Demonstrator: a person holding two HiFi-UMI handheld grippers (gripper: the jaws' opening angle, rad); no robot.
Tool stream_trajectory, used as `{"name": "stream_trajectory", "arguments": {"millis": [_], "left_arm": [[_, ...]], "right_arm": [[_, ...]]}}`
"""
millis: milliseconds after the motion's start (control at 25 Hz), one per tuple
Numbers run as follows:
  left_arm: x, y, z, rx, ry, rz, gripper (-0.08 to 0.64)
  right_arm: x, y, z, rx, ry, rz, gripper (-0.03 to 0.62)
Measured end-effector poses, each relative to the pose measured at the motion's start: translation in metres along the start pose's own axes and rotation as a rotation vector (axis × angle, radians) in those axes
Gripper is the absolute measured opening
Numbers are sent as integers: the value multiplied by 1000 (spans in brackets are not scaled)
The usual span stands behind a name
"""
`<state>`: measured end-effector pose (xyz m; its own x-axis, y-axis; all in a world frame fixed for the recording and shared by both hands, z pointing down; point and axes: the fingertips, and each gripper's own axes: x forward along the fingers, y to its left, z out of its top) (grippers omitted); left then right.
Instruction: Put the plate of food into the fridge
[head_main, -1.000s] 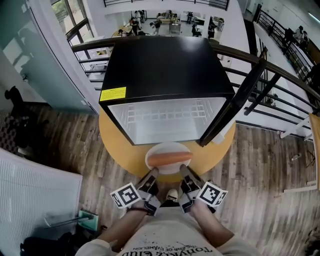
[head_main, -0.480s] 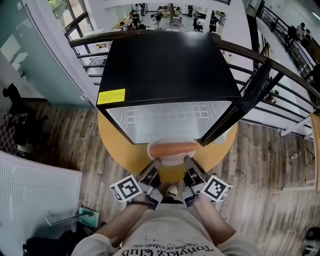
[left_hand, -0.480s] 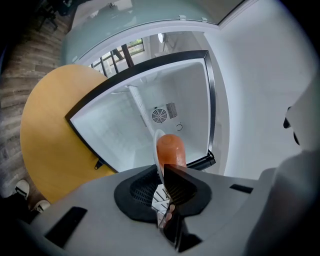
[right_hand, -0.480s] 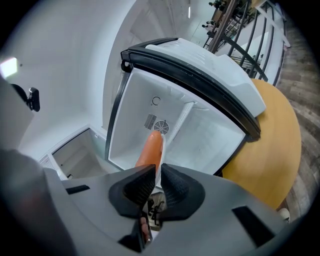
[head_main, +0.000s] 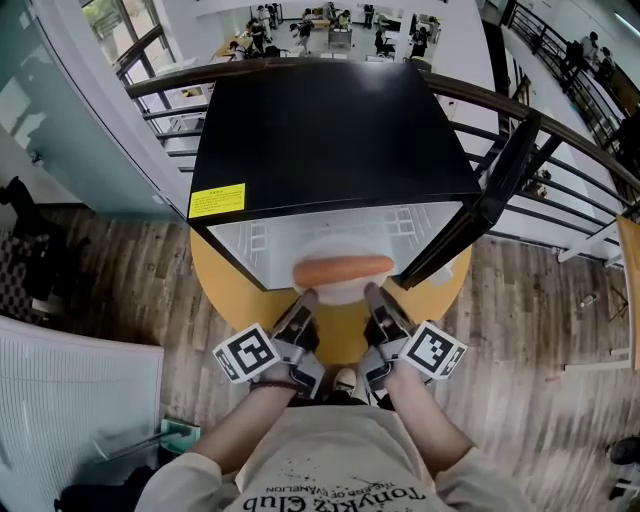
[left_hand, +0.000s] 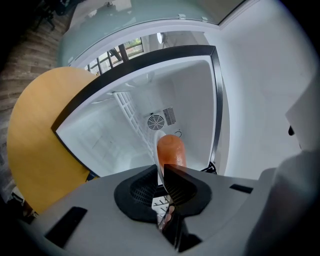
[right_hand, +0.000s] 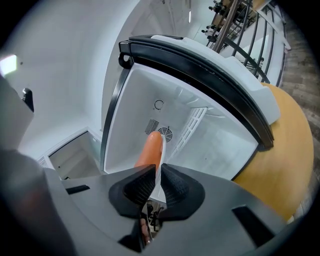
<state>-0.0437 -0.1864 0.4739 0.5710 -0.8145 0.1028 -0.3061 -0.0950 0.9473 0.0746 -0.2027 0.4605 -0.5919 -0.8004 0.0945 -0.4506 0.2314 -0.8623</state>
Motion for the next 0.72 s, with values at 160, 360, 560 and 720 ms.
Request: {"name": "stream_trajectory", "arguments": {"millis": [160,360,560,720], "left_arm": [[15,-3,16,8,-13,-4,55],[35,-1,32,27,-25,2,54],[49,0,44,-21,-59,3,49],[60,0,54,-19,-72,7,49]], "right_arm": [[17,1,12,3,-13,-4,52],[35,-4,28,3,-30,-28,51],[52,-10,36,22,-52,-40,51],[63,-12,44,27,-65,-43,49]]}}
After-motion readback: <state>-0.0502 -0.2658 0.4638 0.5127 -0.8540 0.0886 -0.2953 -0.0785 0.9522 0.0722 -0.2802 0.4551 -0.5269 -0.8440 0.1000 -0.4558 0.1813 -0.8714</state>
